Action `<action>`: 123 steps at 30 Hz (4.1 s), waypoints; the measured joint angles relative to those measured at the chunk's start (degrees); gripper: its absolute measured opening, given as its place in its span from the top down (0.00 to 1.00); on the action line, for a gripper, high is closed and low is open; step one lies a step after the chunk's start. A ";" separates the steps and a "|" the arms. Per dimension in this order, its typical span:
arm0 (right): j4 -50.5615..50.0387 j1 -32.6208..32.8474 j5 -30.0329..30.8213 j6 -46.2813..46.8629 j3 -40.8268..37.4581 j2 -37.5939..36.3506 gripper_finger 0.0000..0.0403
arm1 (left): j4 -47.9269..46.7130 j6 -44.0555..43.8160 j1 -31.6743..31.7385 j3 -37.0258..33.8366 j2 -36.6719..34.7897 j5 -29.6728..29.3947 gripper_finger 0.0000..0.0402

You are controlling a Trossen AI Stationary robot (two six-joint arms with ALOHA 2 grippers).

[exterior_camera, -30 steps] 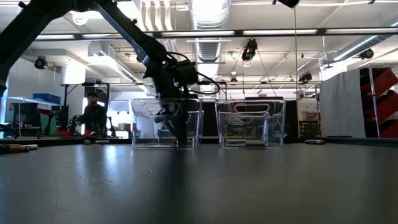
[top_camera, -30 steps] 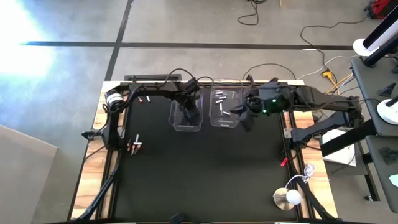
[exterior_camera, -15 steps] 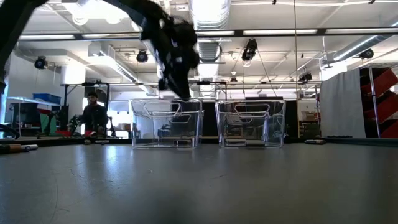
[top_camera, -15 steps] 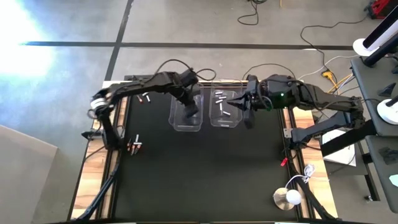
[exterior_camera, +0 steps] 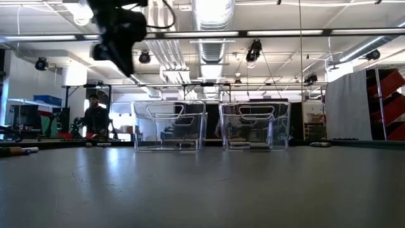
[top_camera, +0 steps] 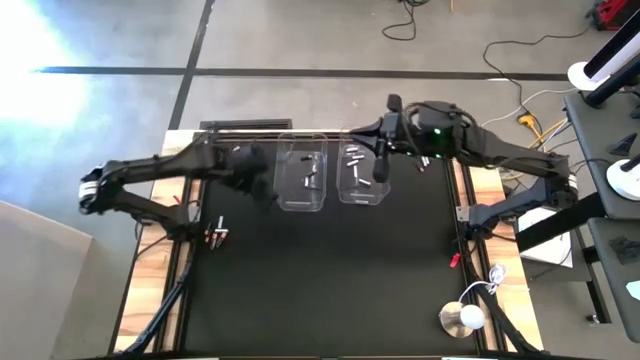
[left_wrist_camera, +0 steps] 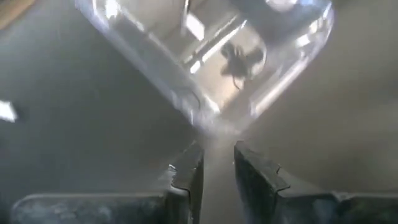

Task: Sort batteries
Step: Put the black battery into the left transparent bin

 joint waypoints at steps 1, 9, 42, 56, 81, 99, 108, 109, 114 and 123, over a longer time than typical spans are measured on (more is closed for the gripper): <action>-0.04 -0.88 -1.38 -0.18 0.00 0.68 0.90 | -0.18 -2.83 -1.54 -2.23 -1.44 -0.04 0.81; -0.25 -3.74 -3.39 -3.11 0.00 3.24 0.75 | -5.41 -27.00 -14.07 -14.25 -6.04 7.52 0.63; -6.28 5.18 -4.28 12.90 0.04 2.32 0.84 | 5.25 -21.84 -16.23 -33.95 4.54 13.64 0.63; -17.88 6.14 -2.36 16.38 7.05 1.01 0.73 | 6.22 -16.11 -16.36 -33.59 4.85 11.58 0.94; -32.32 8.33 -2.58 25.43 9.78 1.65 0.67 | 6.16 6.93 -13.26 -4.09 -1.10 -5.20 0.92; -45.51 10.95 3.09 29.88 12.44 -0.10 0.60 | 6.70 24.61 10.38 21.02 22.34 -1.57 0.92; -47.30 10.95 1.10 36.98 14.52 -3.74 0.60 | 6.91 28.79 12.27 24.91 34.19 0.09 0.92; -47.30 10.95 1.10 36.67 15.25 -3.93 0.60 | 6.93 28.44 12.81 25.12 35.11 0.69 0.92; -47.42 10.93 -2.25 29.71 18.94 -4.15 0.61 | 6.79 32.23 13.30 25.27 38.42 1.10 0.92; -47.54 10.93 -4.97 23.80 27.80 0.09 0.70 | 7.59 35.99 13.30 25.23 44.57 3.36 0.92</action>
